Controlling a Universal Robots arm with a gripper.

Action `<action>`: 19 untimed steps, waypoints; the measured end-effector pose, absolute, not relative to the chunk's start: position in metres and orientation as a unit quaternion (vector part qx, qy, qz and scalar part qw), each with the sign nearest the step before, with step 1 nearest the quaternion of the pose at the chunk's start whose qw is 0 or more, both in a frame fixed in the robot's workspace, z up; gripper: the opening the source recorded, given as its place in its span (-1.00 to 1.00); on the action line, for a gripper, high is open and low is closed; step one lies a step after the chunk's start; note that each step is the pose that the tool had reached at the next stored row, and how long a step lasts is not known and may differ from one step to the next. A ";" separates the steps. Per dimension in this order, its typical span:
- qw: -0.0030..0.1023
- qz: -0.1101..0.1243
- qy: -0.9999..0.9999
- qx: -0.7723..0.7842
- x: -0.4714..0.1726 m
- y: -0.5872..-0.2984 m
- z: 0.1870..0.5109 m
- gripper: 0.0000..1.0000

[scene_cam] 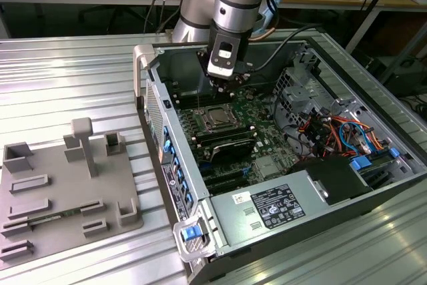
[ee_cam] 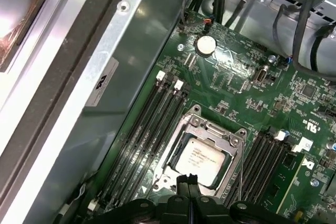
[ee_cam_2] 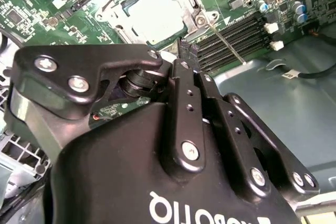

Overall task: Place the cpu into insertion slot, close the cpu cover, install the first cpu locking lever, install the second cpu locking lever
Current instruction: 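Install the first cpu locking lever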

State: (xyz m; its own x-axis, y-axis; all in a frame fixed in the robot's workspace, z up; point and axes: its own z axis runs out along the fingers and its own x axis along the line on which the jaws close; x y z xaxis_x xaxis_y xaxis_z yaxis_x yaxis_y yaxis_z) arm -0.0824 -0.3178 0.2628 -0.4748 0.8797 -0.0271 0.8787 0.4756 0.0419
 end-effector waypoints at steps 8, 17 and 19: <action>0.022 0.012 0.883 0.469 -0.083 -0.318 0.263 -0.79; 0.022 0.012 0.883 0.469 -0.083 -0.318 0.263 -0.79; 0.022 0.012 0.883 0.469 -0.083 -0.318 0.263 -0.79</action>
State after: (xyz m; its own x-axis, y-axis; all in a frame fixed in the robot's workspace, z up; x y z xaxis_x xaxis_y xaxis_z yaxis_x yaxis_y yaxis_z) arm -0.0826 -0.3178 0.2626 -0.5598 0.8282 -0.0271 0.8271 0.5604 0.0420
